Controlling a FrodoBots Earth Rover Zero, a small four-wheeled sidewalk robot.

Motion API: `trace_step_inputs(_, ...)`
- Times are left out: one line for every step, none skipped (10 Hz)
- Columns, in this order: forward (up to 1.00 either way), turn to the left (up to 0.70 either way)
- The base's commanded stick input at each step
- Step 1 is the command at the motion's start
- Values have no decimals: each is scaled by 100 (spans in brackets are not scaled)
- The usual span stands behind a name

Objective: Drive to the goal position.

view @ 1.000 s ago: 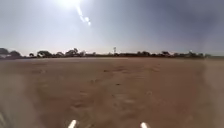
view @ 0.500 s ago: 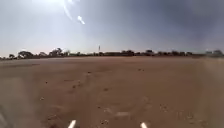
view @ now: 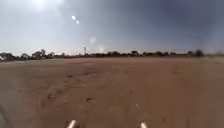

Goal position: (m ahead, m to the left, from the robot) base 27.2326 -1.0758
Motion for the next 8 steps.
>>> trace_step_inputs(70,0)
trace_step_inputs(70,0)
trace_step_inputs(70,0)
trace_step_inputs(70,0)
trace_step_inputs(70,0)
trace_step_inputs(70,0)
trace_step_inputs(70,-2)
trace_step_inputs(70,-8)
